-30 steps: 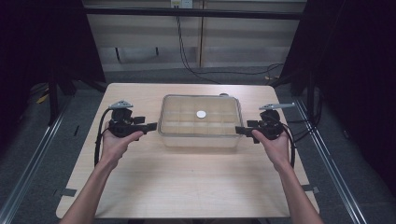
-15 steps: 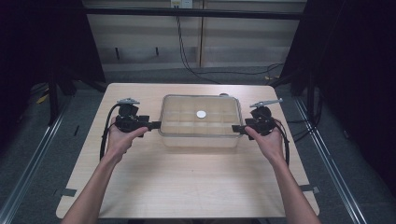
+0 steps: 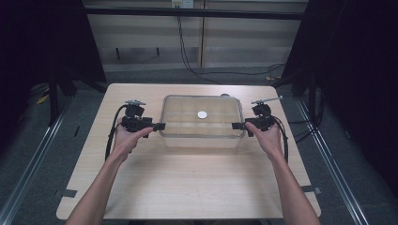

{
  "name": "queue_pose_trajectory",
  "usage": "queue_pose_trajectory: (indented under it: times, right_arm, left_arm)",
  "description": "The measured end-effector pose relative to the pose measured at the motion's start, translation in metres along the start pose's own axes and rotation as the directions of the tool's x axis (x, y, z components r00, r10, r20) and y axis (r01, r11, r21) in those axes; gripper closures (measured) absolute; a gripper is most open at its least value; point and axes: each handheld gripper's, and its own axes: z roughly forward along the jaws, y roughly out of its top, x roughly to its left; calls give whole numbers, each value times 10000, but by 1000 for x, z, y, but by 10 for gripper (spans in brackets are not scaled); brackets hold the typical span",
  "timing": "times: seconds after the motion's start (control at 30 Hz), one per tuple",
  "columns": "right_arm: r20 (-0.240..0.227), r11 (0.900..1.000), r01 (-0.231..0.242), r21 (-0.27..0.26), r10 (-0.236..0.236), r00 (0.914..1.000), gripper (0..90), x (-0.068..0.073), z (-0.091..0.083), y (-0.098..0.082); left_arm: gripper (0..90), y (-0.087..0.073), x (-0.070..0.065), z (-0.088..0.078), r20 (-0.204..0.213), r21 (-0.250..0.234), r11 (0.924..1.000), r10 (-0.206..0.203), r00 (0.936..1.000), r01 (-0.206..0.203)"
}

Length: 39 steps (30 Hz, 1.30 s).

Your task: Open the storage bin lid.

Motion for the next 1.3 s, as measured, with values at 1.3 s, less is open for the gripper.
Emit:
queue_pose_trajectory:
  times: [1.3]
  right_arm:
    - [-479, 9985, -467, 268, 480, 9977, 132, -4, 26, 8]
  left_arm:
    - [159, 14, -14, 34, 670, 1005, 9949, 4, 9978, -72]
